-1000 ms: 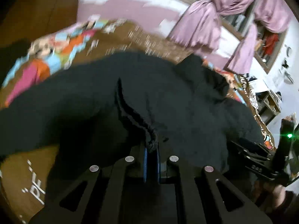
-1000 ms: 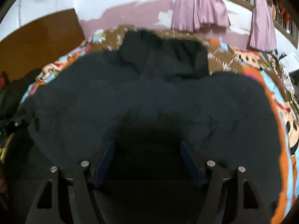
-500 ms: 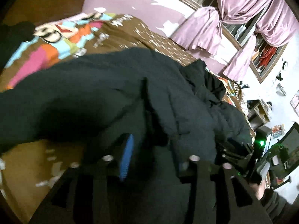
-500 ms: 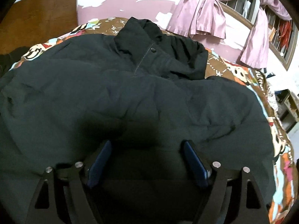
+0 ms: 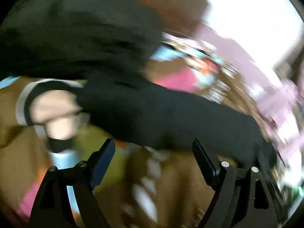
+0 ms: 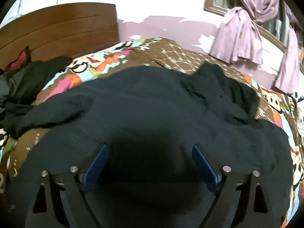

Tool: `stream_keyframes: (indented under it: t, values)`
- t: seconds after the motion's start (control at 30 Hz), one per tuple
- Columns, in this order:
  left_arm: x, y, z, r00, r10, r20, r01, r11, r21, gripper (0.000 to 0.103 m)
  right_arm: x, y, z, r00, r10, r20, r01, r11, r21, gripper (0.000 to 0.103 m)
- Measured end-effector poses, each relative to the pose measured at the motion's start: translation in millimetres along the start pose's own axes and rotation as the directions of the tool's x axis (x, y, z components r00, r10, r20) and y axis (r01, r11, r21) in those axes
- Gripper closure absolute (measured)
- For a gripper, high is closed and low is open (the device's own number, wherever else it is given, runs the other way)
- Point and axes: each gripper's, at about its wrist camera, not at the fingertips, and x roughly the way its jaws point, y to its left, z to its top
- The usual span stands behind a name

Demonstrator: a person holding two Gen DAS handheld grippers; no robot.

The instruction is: Fold large clothes

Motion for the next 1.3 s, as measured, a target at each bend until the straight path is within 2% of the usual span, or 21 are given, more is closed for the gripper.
stream_keyframes:
  t: [0.07, 0.13, 0.33, 0.47, 0.53, 0.6, 0.73, 0.8, 0.9, 1.07, 1.2, 1.3]
  values:
    - [6, 21, 8, 1.0, 0.027, 0.013, -0.025, 0.994, -0.104, 0.024, 6, 11, 6, 1.0, 0.01, 0.004, -0.01, 1.0, -0.006, 0.013]
    - [18, 37, 12, 0.999, 0.031, -0.009, -0.032, 0.982, -0.186, 0.024, 15, 22, 12, 1.0, 0.015, 0.007, -0.015, 1.0, -0.008, 0.013]
    - [43, 69, 24, 0.998, 0.047, -0.041, -0.057, 0.944, -0.324, 0.024, 44, 36, 30, 1.0, -0.011, -0.005, 0.011, 1.0, 0.005, 0.013]
    - [38, 78, 25, 0.999, 0.05, -0.004, -0.048, 0.942, -0.333, 0.025, 67, 38, 37, 0.999, -0.041, -0.022, 0.042, 0.999, 0.03, 0.013]
    - [34, 81, 25, 0.998, 0.058, 0.02, -0.049, 0.945, -0.323, 0.026, 77, 38, 37, 0.998, -0.05, -0.029, 0.051, 0.998, 0.04, 0.005]
    - [30, 75, 24, 0.998, 0.053, 0.038, -0.038, 0.947, -0.318, 0.045, 81, 39, 33, 0.998, -0.063, -0.027, 0.064, 0.997, 0.042, 0.001]
    - [24, 70, 22, 0.995, 0.092, 0.049, -0.074, 0.953, -0.292, 0.066, 83, 32, 24, 0.999, -0.032, -0.01, 0.033, 0.996, 0.086, 0.0]
    - [21, 77, 20, 0.992, 0.109, 0.059, -0.086, 0.949, -0.305, 0.084, 83, 30, 22, 1.0, -0.024, -0.003, 0.024, 0.995, 0.097, 0.0]
    - [20, 73, 20, 0.99, 0.114, 0.08, -0.083, 0.946, -0.314, 0.09, 81, 31, 21, 1.0, -0.019, -0.003, 0.019, 0.995, 0.1, 0.0]
    - [3, 46, 19, 0.979, 0.097, 0.179, -0.057, 0.974, -0.218, 0.094, 72, 29, 20, 1.0, -0.007, -0.013, 0.008, 0.993, 0.117, 0.0]
    - [-10, 14, 16, 0.968, -0.037, 0.249, 0.052, 0.997, -0.055, 0.094, 55, 22, 16, 0.999, 0.037, 0.002, -0.037, 0.99, 0.138, 0.0]
    - [-25, -15, 11, 0.94, -0.185, 0.288, 0.159, 0.981, 0.111, 0.095, 39, 18, 12, 0.998, 0.06, 0.022, -0.062, 0.987, 0.149, 0.0]
